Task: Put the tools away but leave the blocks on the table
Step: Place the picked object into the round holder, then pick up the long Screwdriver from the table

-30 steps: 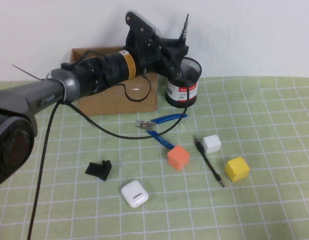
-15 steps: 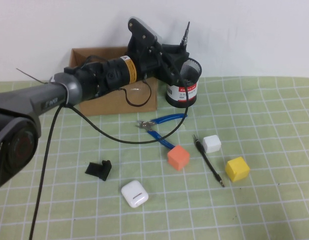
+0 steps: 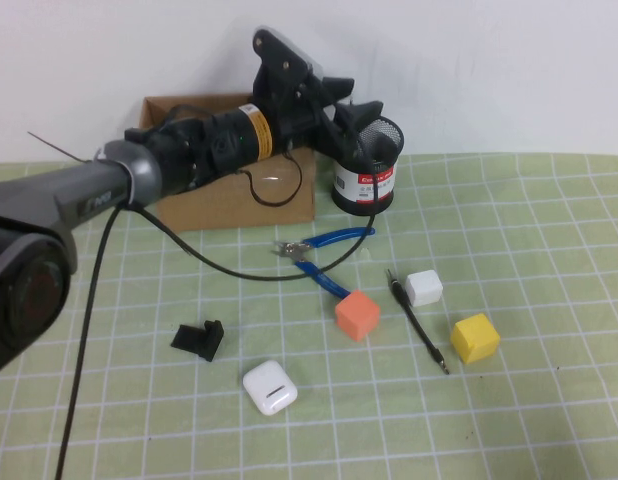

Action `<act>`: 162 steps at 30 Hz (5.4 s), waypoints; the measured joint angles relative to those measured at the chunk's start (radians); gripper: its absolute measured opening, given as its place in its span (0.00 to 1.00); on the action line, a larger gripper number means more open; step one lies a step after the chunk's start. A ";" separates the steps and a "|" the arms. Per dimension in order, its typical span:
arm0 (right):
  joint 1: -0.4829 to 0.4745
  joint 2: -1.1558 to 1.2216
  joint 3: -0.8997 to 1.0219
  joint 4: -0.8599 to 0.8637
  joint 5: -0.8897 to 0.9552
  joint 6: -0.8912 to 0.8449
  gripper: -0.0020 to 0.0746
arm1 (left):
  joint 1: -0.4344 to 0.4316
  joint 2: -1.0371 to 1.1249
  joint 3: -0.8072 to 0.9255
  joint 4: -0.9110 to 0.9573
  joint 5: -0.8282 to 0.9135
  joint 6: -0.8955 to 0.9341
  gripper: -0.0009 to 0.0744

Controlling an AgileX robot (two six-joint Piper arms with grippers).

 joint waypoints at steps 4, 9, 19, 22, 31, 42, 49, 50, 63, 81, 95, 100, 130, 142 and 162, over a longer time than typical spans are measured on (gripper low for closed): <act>0.000 0.000 0.000 0.000 0.000 0.000 0.02 | 0.000 -0.051 0.000 0.016 0.057 -0.005 0.54; 0.000 0.000 0.000 0.000 0.000 0.000 0.02 | -0.011 -0.184 0.054 0.114 0.227 -0.055 0.49; 0.000 0.000 0.000 0.000 0.000 0.000 0.02 | -0.044 -0.611 0.343 0.497 0.399 -0.621 0.03; 0.000 0.000 0.000 0.000 0.000 0.000 0.02 | -0.046 -0.713 0.410 0.583 0.399 -0.780 0.02; 0.000 0.000 0.000 0.000 0.000 0.000 0.02 | -0.046 -0.792 0.529 0.567 0.378 -0.855 0.01; 0.000 0.000 0.000 0.000 0.000 0.000 0.02 | -0.098 -0.858 0.604 -0.648 1.075 0.410 0.01; 0.000 0.000 0.000 0.000 0.000 0.000 0.02 | -0.100 -1.103 0.792 -0.839 1.188 0.586 0.01; 0.000 0.000 0.000 0.000 0.000 0.000 0.02 | -0.100 -1.148 0.834 -0.857 1.188 0.589 0.01; 0.000 0.000 0.000 0.000 0.000 0.000 0.02 | -0.100 -1.714 1.145 -0.911 1.417 0.507 0.01; 0.000 0.000 0.000 0.000 0.000 0.000 0.02 | -0.100 -1.851 1.247 -0.761 1.344 0.406 0.01; 0.000 0.000 0.000 0.000 0.000 0.000 0.02 | 0.228 -2.281 1.598 -1.031 0.804 0.779 0.01; 0.000 0.000 0.000 0.000 0.000 0.000 0.02 | 0.271 -2.348 1.719 -1.069 0.754 0.787 0.01; 0.000 0.000 0.000 0.000 0.000 0.000 0.02 | 0.273 -2.353 1.802 -1.066 1.048 0.760 0.01; 0.000 0.000 0.000 0.000 0.000 0.000 0.02 | 0.273 -2.353 1.802 -1.064 1.050 0.758 0.01; 0.000 0.006 -0.015 0.543 -0.286 0.066 0.02 | 0.273 -2.353 1.802 -1.060 1.054 0.757 0.01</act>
